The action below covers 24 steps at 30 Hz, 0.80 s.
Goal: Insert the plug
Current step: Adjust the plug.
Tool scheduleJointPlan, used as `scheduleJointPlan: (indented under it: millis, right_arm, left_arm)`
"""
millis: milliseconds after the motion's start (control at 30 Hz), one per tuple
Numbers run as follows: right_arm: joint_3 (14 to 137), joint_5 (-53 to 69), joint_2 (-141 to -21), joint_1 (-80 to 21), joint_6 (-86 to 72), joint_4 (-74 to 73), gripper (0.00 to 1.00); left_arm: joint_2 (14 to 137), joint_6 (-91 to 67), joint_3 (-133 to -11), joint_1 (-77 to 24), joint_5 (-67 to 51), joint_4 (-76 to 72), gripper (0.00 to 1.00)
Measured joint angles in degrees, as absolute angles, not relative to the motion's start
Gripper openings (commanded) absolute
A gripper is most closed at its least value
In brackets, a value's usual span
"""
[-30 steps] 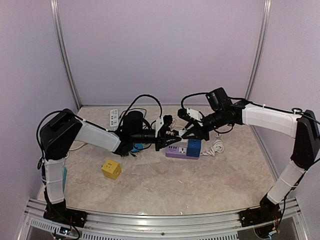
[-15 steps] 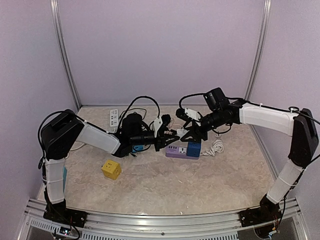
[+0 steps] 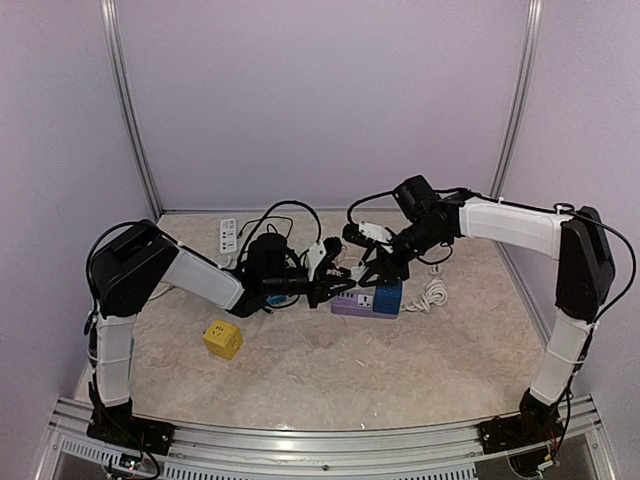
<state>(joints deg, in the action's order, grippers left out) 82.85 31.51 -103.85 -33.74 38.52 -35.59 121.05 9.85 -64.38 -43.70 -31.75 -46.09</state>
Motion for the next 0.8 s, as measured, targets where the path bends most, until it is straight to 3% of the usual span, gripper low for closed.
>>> scheduleJointPlan:
  millis: [200,467,800]
  right_arm:
    - [84.9,31.2,-105.9,-34.0,39.3,-36.5,0.44]
    - [85.8,30.3,-106.8,-34.5,39.7,-36.6,0.41]
    - [86.5,28.3,-108.0,-34.9,40.9,-36.7,0.02]
  left_arm:
    - [121.7,9.9,-65.2,-43.4,-32.6,-44.4,0.00]
    - [121.9,9.9,-65.5,-43.4,-33.0,-44.1,0.00]
    - [122.6,9.4,-65.7,-43.1,-34.3,-44.1,0.00]
